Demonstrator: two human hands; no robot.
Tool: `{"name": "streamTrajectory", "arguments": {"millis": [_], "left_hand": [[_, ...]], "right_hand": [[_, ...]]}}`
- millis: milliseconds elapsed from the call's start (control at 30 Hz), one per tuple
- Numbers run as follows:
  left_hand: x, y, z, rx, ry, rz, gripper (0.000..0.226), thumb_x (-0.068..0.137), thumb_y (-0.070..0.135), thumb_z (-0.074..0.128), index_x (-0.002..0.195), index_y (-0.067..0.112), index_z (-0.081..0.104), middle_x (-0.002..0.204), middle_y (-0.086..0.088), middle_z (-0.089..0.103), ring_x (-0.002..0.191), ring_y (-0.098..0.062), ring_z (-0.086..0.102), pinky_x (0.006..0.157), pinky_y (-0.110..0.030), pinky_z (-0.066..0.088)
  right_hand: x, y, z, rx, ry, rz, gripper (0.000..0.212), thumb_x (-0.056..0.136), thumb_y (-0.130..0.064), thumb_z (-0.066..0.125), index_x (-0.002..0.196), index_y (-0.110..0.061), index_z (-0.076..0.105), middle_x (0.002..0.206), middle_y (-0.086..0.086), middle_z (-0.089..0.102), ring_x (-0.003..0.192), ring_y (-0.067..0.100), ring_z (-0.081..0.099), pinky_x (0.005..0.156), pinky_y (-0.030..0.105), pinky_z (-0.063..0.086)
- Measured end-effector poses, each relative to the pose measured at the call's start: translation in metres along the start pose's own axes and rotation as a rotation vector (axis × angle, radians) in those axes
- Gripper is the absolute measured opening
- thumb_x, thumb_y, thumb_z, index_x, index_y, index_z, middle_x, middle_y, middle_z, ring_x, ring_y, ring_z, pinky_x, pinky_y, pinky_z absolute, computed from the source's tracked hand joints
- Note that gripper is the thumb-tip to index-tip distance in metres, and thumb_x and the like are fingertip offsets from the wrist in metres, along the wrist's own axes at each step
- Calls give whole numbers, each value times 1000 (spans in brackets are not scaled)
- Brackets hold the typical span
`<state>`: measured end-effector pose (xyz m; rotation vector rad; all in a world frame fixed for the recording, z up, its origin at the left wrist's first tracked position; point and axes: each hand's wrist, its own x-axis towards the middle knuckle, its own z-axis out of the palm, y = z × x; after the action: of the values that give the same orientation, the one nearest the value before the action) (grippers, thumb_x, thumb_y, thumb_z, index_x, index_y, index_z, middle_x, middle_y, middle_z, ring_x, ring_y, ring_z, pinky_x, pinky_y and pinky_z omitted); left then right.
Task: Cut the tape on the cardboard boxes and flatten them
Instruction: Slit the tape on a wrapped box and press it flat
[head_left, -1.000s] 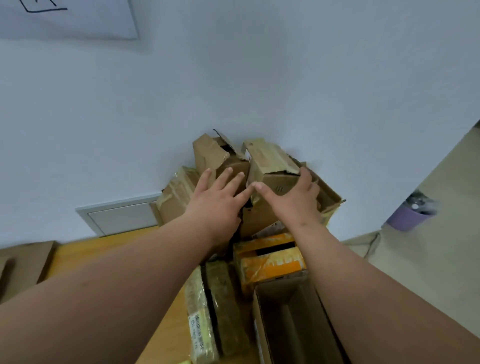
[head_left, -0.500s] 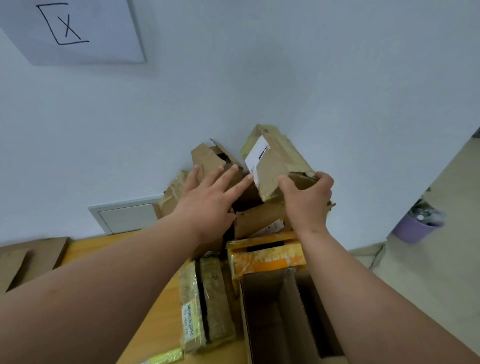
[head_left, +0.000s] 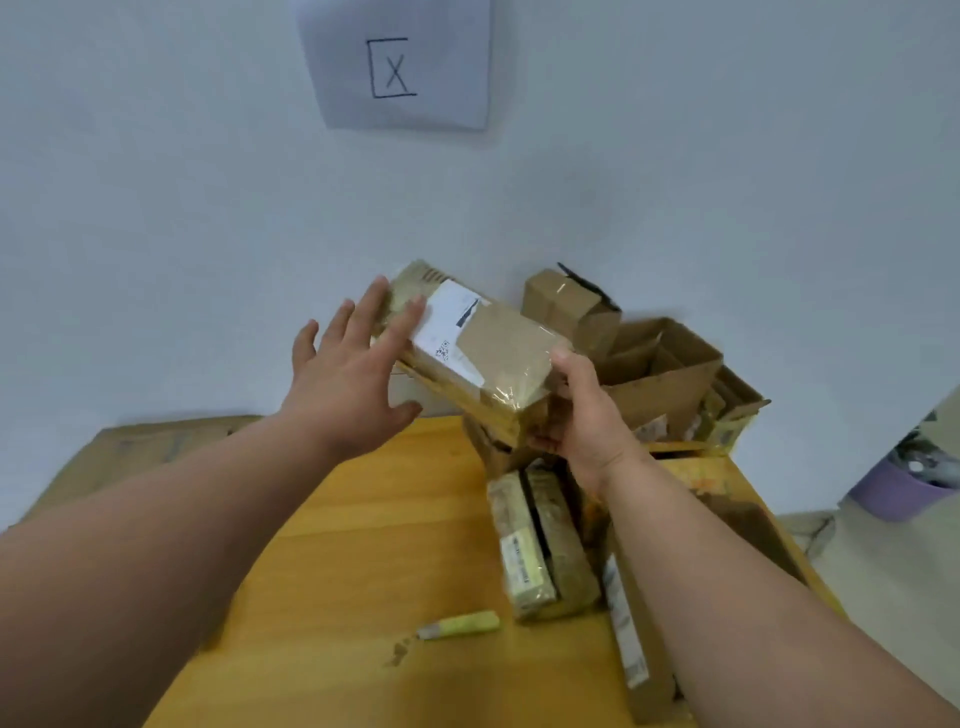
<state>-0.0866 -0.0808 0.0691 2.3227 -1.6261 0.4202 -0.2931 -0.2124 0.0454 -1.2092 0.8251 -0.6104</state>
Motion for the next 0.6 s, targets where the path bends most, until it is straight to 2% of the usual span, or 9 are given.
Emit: {"name": "streamTrajectory", "arguments": {"millis": [100,167,233,333,400,467,600], "left_hand": [[-51,-54,-9,-56,-129,3,130,67,57,81,137,63,-28,159,16,-25,140,-29,36,113,-48,33],[-83,-85,-10,-78,-184,-7,134,62,58,85,136,65,-27,154,23,-29,138,-29,37,107,-44,41],[-112,-109,-6,-32,-250,-23,136,58,64,83,139,62,-26,154,22,-30,139,-31,34,103,-44,43],[-144,-137,8,32,-381,-49,137,57,69,81,137,60,-31,158,15,-21,139,-34,33,102,-46,42],[-158,-150,19,13,-440,-94,138,59,67,81,133,62,-34,157,12,-9,135,-34,38,102,-47,45],[-167,-157,30,16,-485,-142,137,60,67,79,132,61,-37,154,8,-1,129,-34,43,102,-47,44],[-171,-162,54,43,-628,-255,132,61,73,71,139,51,-34,156,5,6,126,-32,48,106,-49,38]], "right_hand": [[-6,28,58,52,-127,197,59,79,-68,51,113,-22,64,91,9,69,81,30,64,75,40,46],[-9,49,90,49,-147,336,64,81,-70,49,118,-20,62,96,10,69,84,34,65,74,39,48],[-12,70,115,29,-182,484,75,79,-77,47,120,-16,61,105,14,69,88,35,68,75,38,50],[-13,98,141,-29,-239,679,87,79,-86,37,122,-12,55,96,13,73,76,31,72,69,34,50],[-8,113,152,-94,-270,752,90,80,-88,32,122,-11,53,97,13,74,74,32,72,68,34,48],[-2,125,160,-149,-283,782,87,81,-87,29,120,-13,51,97,15,75,74,32,73,66,32,49],[13,142,166,-272,-298,789,68,88,-80,31,107,-18,48,84,13,75,66,28,73,56,26,50]]}}
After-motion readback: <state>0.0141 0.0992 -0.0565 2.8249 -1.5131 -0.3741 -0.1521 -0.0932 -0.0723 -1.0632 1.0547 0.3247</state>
